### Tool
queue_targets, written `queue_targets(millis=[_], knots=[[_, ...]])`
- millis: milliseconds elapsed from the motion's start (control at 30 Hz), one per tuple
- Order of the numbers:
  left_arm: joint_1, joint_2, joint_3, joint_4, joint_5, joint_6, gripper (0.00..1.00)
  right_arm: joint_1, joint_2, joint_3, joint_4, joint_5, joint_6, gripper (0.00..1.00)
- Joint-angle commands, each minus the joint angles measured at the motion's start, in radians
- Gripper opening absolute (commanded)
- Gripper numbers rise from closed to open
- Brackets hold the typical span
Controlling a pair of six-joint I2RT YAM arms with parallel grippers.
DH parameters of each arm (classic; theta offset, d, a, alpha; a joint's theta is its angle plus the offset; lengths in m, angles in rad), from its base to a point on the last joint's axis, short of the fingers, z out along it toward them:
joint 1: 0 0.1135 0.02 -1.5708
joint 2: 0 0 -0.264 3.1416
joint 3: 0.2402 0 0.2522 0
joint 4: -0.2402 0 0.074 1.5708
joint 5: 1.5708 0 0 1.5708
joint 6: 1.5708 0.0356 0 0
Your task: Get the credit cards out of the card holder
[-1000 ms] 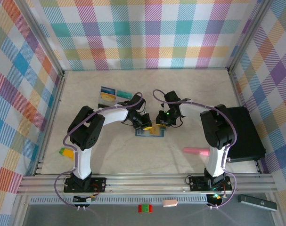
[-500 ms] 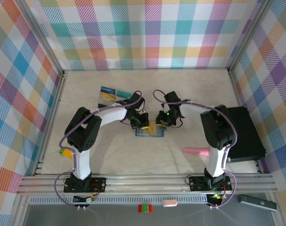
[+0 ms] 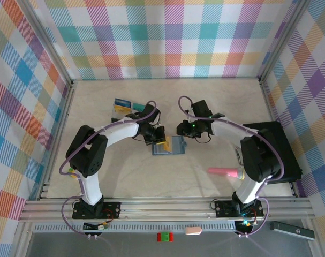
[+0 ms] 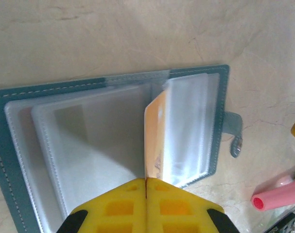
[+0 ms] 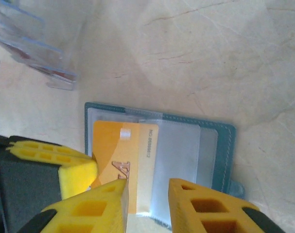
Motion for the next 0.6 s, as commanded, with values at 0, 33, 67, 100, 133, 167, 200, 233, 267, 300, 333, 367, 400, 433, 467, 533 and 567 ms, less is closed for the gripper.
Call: queue_targets(millis=[0, 33, 67, 100, 133, 167, 200, 233, 267, 300, 333, 367, 400, 433, 467, 533, 567], knots=[[0.023, -0.074, -0.029, 0.006, -0.029, 0.031, 0.0, -0.021, -0.034, -0.061, 0.105, -0.062, 0.04, 0.28], [0.028, -0.082, -0.032, 0.007, -0.026, 0.036, 0.0, -0.028, -0.04, -0.074, 0.13, -0.083, 0.049, 0.29], [0.033, -0.089, -0.034, 0.002, -0.025, 0.04, 0.0, -0.035, -0.045, -0.088, 0.156, -0.103, 0.059, 0.29], [0.037, -0.094, -0.035, -0.003, -0.026, 0.045, 0.0, -0.039, -0.049, -0.098, 0.176, -0.117, 0.07, 0.29], [0.042, -0.099, -0.036, -0.007, -0.027, 0.049, 0.0, -0.041, -0.052, -0.103, 0.189, -0.131, 0.076, 0.3], [0.047, -0.103, -0.037, -0.014, -0.03, 0.053, 0.0, -0.043, -0.053, -0.108, 0.2, -0.145, 0.083, 0.3], [0.052, -0.108, -0.04, -0.016, -0.032, 0.057, 0.0, -0.043, -0.055, -0.113, 0.213, -0.155, 0.091, 0.3], [0.057, -0.114, -0.042, -0.018, -0.033, 0.059, 0.0, -0.046, -0.057, -0.117, 0.222, -0.161, 0.097, 0.3], [0.061, -0.12, -0.043, -0.022, -0.034, 0.061, 0.0, -0.046, -0.057, -0.121, 0.231, -0.166, 0.107, 0.3], [0.067, -0.129, -0.047, -0.022, -0.034, 0.061, 0.0, -0.046, -0.059, -0.127, 0.246, -0.174, 0.115, 0.31], [0.071, -0.138, -0.05, -0.019, -0.032, 0.059, 0.0, -0.047, -0.06, -0.133, 0.261, -0.186, 0.124, 0.31], [0.077, -0.15, -0.052, -0.018, -0.029, 0.059, 0.0, -0.047, -0.061, -0.14, 0.28, -0.197, 0.137, 0.31], [0.083, -0.162, -0.052, -0.017, -0.025, 0.057, 0.0, -0.047, -0.063, -0.145, 0.299, -0.211, 0.151, 0.32], [0.088, -0.174, -0.051, -0.015, -0.022, 0.056, 0.0, -0.047, -0.063, -0.151, 0.316, -0.225, 0.161, 0.32], [0.095, -0.188, -0.051, -0.009, -0.015, 0.053, 0.0, -0.047, -0.063, -0.156, 0.341, -0.244, 0.173, 0.32], [0.114, -0.216, -0.057, 0.027, 0.021, 0.044, 0.0, -0.052, -0.064, -0.178, 0.433, -0.303, 0.204, 0.32], [0.126, -0.23, -0.062, 0.048, 0.033, 0.033, 0.0, -0.056, -0.066, -0.196, 0.495, -0.334, 0.236, 0.33]])
